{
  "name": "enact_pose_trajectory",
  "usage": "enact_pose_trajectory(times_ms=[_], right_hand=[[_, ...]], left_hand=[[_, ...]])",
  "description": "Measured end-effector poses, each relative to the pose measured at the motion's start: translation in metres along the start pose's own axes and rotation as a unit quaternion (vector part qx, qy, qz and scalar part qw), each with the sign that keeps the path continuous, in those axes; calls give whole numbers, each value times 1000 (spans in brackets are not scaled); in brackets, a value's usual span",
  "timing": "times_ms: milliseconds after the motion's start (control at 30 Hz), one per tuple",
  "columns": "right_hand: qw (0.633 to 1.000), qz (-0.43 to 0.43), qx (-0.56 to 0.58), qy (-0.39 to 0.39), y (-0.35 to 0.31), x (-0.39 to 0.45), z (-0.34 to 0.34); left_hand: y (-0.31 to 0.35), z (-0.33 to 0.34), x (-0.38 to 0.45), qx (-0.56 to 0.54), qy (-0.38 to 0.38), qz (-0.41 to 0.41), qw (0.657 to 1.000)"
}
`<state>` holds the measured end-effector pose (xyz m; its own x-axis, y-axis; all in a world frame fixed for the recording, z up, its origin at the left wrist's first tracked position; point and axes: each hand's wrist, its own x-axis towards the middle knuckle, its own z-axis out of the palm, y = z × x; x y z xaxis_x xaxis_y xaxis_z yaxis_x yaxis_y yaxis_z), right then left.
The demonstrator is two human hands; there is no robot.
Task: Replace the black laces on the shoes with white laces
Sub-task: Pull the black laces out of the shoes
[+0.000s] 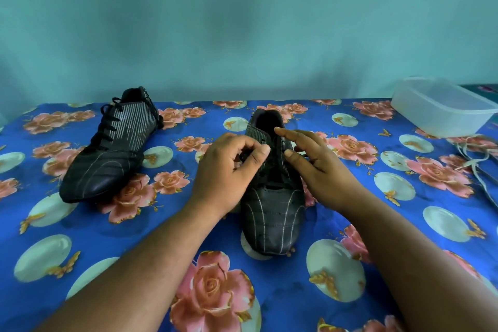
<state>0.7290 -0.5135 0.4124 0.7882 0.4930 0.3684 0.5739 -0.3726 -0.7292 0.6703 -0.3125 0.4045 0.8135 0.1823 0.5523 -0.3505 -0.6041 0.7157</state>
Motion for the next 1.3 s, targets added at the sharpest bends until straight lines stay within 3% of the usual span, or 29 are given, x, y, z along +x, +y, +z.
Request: enact_pose_trajectory(times_ms=[167,400,533,633,733,967,1100,1200,1300], right_hand=[[1000,0,3,-1,1,0,0],[1000,8,2,-7,3,0,-1],[1000,9,2,-6,2,0,-1],[1000,6,-3,-6,2,0,-1],[1000,10,-4,-10,0,0,-1],[1000,14,7,-13,1,0,-1],[1000,14,8,-15,1,-1,-1],[1000,11,8,-12,1,-1,-1],[1000,11,6,-12,1,-1,0]], left_hand=[[1,5,-1,40,17,-6,999],[-21,-14,5,73,24,-160,984],[-17,-8,5,5,21,-108,994],[-7,1,1,19,3,-25,999],[-3,5,-1,12,-1,-4,1000],[-3,0,-1,87,14,-38,995],[-17,-9,5,139,32,-101,985],[-28,-14,9,124,41,-164,978],[-24,-13,9,80,52,-154,983]])
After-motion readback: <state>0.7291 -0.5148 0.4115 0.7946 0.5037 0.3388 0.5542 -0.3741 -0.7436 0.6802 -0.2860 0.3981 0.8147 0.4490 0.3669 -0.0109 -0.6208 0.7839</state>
